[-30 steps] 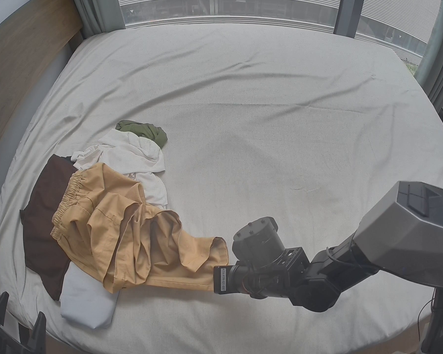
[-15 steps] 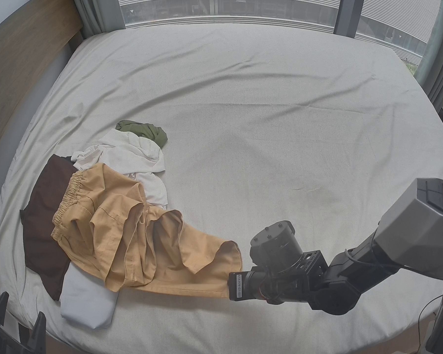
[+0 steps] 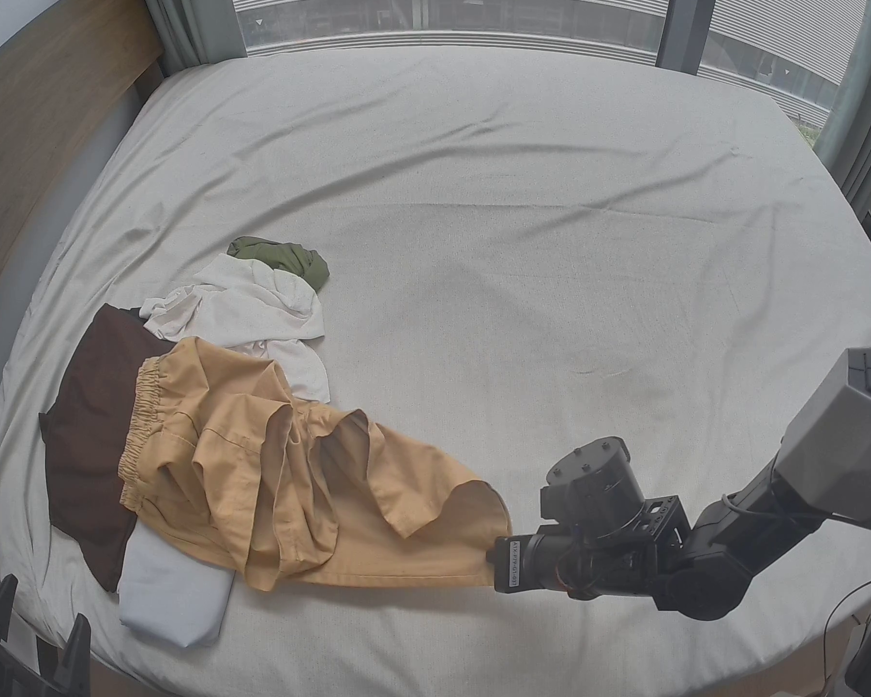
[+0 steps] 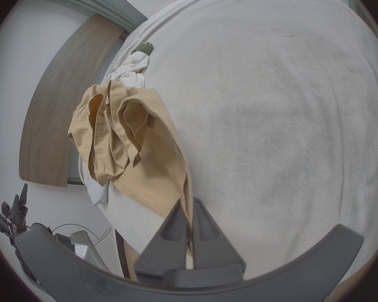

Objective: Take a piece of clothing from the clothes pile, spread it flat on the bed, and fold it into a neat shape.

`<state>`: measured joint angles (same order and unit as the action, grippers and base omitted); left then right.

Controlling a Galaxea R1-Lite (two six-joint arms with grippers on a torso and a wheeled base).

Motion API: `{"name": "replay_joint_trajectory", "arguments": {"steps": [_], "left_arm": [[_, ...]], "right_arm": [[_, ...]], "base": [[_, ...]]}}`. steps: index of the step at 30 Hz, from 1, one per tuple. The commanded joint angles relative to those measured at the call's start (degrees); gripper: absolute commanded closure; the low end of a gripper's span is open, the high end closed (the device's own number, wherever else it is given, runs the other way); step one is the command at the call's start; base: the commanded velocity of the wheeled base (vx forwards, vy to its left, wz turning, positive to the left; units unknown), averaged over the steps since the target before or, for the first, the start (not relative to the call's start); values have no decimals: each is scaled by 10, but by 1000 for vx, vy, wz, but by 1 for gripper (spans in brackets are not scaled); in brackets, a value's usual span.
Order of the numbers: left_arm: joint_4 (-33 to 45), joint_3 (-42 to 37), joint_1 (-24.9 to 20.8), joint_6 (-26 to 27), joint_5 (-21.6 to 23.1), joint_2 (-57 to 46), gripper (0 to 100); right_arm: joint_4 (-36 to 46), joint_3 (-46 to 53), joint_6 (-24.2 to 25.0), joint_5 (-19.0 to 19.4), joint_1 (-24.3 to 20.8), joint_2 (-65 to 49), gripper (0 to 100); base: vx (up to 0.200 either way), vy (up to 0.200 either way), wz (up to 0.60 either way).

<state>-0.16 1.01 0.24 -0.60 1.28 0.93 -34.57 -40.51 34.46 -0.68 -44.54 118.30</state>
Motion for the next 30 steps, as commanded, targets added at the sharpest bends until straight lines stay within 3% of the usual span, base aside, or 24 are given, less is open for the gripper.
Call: {"name": "replay_joint_trajectory", "arguments": {"steps": [1,21,30], "left_arm": [[0,-10,0,0,0,-9,0],[0,-10,0,0,0,-9,0],[0,-10,0,0,0,-9,0]], "right_arm": [[-7,26,-2,0,13,-21,100],[-8,148,-26,3,69,-121,100],[-59,216,-49,5,106,-128,100]], "base": [[0,0,0],[0,0,0],[0,0,0]]}}
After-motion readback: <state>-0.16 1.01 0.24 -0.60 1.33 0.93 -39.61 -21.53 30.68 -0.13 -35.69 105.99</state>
